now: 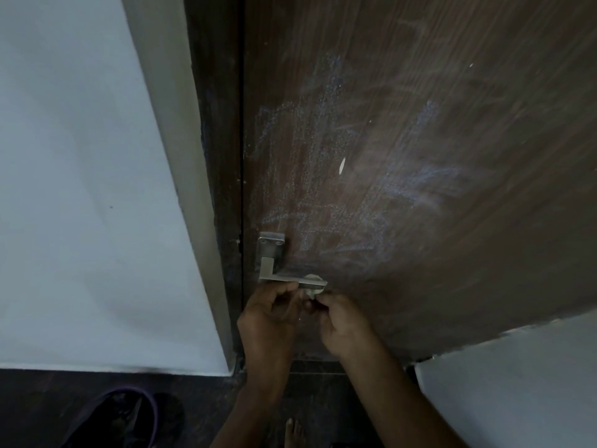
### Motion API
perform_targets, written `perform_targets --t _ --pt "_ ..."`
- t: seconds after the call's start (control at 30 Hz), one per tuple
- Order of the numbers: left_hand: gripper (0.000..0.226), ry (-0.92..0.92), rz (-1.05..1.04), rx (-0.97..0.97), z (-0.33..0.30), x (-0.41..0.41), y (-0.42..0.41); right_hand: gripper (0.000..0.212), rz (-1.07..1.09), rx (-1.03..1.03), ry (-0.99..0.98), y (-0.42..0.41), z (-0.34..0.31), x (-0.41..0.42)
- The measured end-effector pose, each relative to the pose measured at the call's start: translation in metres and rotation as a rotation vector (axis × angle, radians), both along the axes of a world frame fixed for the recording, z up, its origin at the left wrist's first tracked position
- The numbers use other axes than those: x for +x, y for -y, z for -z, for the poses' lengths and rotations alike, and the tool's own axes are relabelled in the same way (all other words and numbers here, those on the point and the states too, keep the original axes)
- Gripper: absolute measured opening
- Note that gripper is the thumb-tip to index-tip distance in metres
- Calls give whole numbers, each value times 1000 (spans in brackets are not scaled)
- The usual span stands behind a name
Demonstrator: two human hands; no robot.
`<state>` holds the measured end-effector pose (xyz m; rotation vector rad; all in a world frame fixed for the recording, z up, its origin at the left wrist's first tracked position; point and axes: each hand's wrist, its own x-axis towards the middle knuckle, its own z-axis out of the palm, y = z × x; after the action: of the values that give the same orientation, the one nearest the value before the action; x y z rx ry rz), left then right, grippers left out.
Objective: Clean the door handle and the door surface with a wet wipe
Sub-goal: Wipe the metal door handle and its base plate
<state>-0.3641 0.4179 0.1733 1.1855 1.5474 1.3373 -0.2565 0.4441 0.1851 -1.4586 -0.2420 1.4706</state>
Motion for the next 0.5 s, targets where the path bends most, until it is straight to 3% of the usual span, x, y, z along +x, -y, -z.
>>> perform_targets --t 0.07,0.17,0.4,0.5 --pt "21 30 -57 -8 -1 -4 3 23 29 -5 -275 2 6 -1" --pt "23 -6 -155 -29 -2 -16 2 19 59 22 -450 7 13 -7" --pt "25 -44 -243 30 -3 -31 5 24 -76 59 -647 -6 15 -58" --pt "24 -97 -235 3 -1 -33 7 19 -72 44 -554 -3 18 -46"
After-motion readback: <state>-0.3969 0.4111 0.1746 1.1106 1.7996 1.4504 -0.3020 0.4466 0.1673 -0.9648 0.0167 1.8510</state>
